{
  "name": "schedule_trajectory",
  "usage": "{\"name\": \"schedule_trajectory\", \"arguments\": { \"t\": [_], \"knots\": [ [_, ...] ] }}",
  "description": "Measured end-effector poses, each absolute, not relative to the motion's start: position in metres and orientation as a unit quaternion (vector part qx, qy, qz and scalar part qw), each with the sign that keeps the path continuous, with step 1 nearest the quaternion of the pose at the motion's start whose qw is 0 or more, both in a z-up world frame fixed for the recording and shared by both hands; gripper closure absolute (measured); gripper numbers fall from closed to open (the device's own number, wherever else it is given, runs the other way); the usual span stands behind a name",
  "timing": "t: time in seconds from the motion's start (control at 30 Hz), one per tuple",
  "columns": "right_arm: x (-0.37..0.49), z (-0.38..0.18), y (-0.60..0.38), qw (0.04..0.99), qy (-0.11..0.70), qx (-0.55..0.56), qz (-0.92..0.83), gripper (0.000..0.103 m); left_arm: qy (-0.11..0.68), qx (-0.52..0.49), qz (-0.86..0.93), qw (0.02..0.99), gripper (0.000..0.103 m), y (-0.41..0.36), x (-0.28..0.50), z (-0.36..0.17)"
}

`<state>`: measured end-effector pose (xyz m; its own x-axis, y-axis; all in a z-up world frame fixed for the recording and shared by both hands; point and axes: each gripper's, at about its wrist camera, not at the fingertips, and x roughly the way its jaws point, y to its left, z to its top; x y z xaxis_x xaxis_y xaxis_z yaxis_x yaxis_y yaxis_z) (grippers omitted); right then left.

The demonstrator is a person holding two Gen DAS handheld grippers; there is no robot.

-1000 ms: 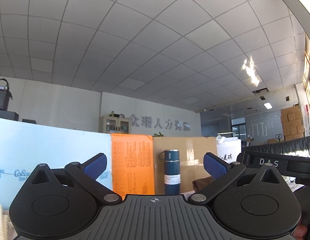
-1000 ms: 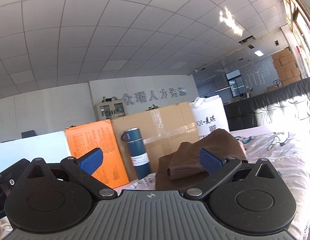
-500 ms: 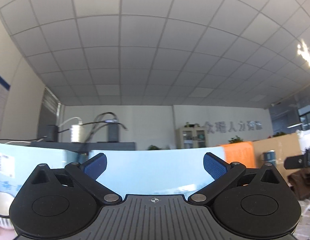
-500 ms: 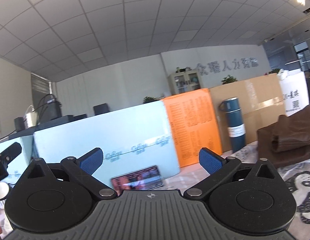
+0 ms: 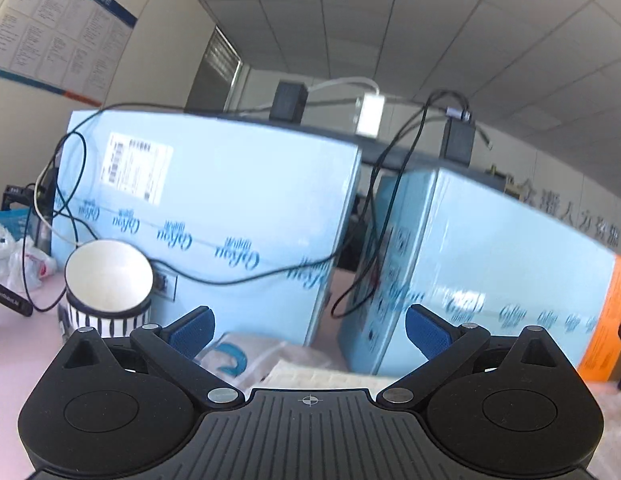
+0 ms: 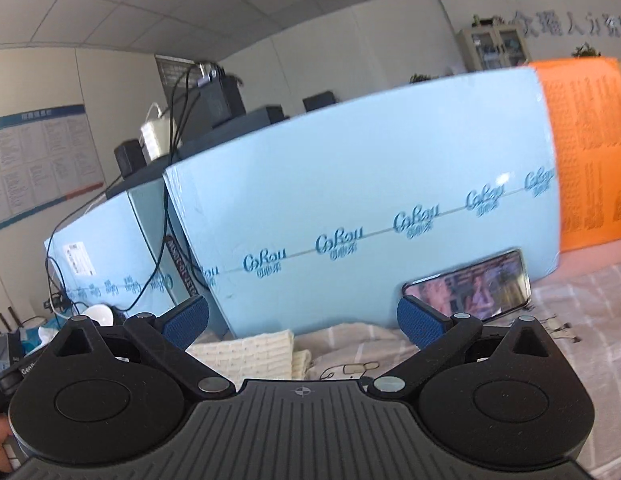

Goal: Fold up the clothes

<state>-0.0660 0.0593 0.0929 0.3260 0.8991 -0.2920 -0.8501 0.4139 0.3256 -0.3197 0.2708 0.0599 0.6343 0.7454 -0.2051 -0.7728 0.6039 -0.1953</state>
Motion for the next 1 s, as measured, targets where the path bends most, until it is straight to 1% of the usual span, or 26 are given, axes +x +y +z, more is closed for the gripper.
{"name": "schedule_trajectory", "arguments": {
  "t": [0.07,0.17,0.4,0.47,0.5,0.53,0.57,0.6,0.63,0.67,0.7,0.73,0.77,0.8,0.9,1.0],
  "knots": [
    [-0.058,0.079,0.089,0.802,0.248,0.043,0.541,0.002,0.088,-0.143,0.425,0.89,0.004,0.282,-0.316,0.051],
    [-0.05,0.056,0.125,0.784,0.287,0.034,0.55,0.003,0.123,-0.165,0.432,0.878,0.007,0.301,-0.317,0.034],
    [-0.034,0.014,0.185,0.742,0.354,0.022,0.569,0.003,0.168,-0.18,0.407,0.88,0.008,0.315,-0.309,0.01],
    [-0.031,0.006,0.196,0.734,0.365,0.017,0.572,0.009,0.187,-0.167,0.388,0.887,0.011,0.311,-0.3,0.007],
    [-0.032,0.002,0.199,0.732,0.37,0.013,0.573,0.017,0.193,-0.15,0.391,0.887,0.011,0.306,-0.296,0.006],
    [-0.033,-0.001,0.203,0.729,0.375,0.008,0.573,0.029,0.199,-0.131,0.396,0.887,0.012,0.301,-0.292,0.006],
    [-0.036,-0.005,0.204,0.725,0.378,0.003,0.576,0.035,0.201,-0.119,0.398,0.887,0.014,0.297,-0.29,0.007],
    [-0.04,-0.006,0.204,0.731,0.371,-0.002,0.573,0.041,0.201,-0.106,0.402,0.887,0.019,0.294,-0.289,0.007],
    [-0.044,-0.007,0.204,0.736,0.363,-0.007,0.571,0.048,0.201,-0.093,0.408,0.886,0.027,0.29,-0.288,0.008],
    [-0.049,-0.005,0.202,0.742,0.35,-0.012,0.571,0.051,0.201,-0.08,0.413,0.885,0.033,0.287,-0.286,0.008],
    [-0.054,-0.003,0.201,0.748,0.337,-0.018,0.572,0.059,0.2,-0.067,0.418,0.884,0.05,0.283,-0.285,0.009],
    [-0.059,-0.002,0.199,0.753,0.324,-0.024,0.572,0.066,0.199,-0.045,0.427,0.881,0.063,0.278,-0.284,0.011],
    [-0.065,0.002,0.194,0.759,0.304,-0.03,0.575,0.07,0.196,-0.018,0.437,0.878,0.068,0.271,-0.283,0.013],
    [-0.072,0.007,0.187,0.764,0.278,-0.036,0.582,0.078,0.189,0.01,0.448,0.874,0.078,0.262,-0.283,0.015],
    [-0.092,0.022,0.163,0.776,0.202,-0.045,0.596,0.081,0.148,0.06,0.461,0.873,0.081,0.239,-0.288,0.026],
    [-0.1,0.036,0.136,0.768,0.187,-0.013,0.613,0.083,0.103,0.099,0.462,0.875,0.083,0.214,-0.293,0.038]
  ]
}}
